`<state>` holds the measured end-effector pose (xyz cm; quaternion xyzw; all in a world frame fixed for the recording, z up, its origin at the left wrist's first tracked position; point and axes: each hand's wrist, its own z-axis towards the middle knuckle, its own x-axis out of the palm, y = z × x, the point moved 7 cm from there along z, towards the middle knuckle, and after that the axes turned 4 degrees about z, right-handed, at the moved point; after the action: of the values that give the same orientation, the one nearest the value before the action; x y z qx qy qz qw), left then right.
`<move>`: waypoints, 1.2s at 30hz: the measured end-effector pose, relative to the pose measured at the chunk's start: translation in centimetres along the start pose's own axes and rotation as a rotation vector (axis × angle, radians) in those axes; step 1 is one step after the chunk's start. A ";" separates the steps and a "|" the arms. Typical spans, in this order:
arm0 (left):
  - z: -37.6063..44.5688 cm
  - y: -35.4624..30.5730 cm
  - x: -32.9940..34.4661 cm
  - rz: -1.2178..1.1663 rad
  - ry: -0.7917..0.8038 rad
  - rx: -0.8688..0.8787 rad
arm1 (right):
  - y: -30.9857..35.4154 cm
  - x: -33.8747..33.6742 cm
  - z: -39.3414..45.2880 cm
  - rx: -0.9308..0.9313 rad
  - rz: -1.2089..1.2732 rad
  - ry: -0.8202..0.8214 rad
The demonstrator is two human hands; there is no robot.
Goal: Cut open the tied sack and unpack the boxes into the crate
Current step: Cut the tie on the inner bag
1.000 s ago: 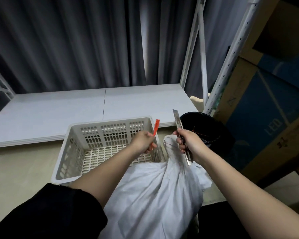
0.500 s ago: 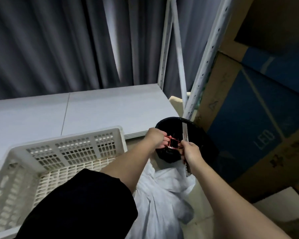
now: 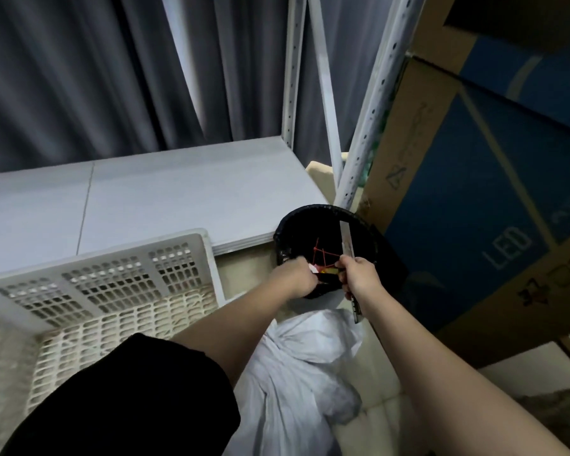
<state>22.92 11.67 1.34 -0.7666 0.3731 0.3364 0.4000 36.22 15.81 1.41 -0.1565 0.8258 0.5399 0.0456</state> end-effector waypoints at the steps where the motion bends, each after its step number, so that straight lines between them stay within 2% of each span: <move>1: -1.2 -0.2 1.2 0.058 0.086 0.049 | 0.3 0.1 -0.4 -0.002 0.003 0.006; 3: -3.7 0.7 4.2 0.252 0.314 0.023 | 0.8 0.0 -1.3 -0.013 0.015 0.011; 4: -5.1 1.4 5.0 0.406 0.374 -0.006 | 1.1 0.0 -1.8 -0.015 0.021 0.015; 7: -7.9 1.9 5.2 0.668 0.361 -0.015 | 1.6 -0.2 -3.4 -0.016 0.025 0.038; 11: -9.8 1.6 2.9 0.654 0.218 0.035 | 2.5 -0.5 -6.0 -0.034 0.044 0.045; 14: -12.2 2.5 -0.1 0.525 0.048 0.045 | 4.1 -0.6 -8.2 -0.094 0.055 0.064; 17: -15.0 4.7 -3.7 0.359 -0.119 0.016 | 6.7 -0.9 -10.3 -0.244 0.003 0.040; 20: -17.9 7.7 -6.6 0.188 -0.233 -0.014 | 9.2 -1.3 -13.0 -0.374 0.042 0.007; 22: -20.2 9.0 -8.2 0.017 -0.273 0.036 | 9.8 -0.9 -14.5 -0.380 0.070 0.026; 26: -24.1 10.8 -10.8 -0.413 -0.393 0.137 | 9.0 1.7 -16.7 -0.280 0.032 0.246; 28: -25.0 11.6 -10.9 -0.539 -0.401 0.153 | 8.7 2.5 -18.0 -0.209 0.060 0.352; 31: -26.1 12.9 -11.0 -0.648 -0.449 0.156 | 8.7 2.7 -19.6 -0.145 0.159 0.466; 34: -27.2 13.5 -11.5 -0.729 -0.464 0.193 | 9.1 2.8 -20.8 -0.197 0.174 0.568; 36: -28.4 13.4 -11.9 -0.769 -0.426 0.215 | 9.7 3.2 -21.9 -0.243 0.270 0.669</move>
<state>11.87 -14.62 19.07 -0.7172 0.0034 0.2726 0.6413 32.22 -1.13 18.22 -0.2181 0.7383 0.5540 -0.3169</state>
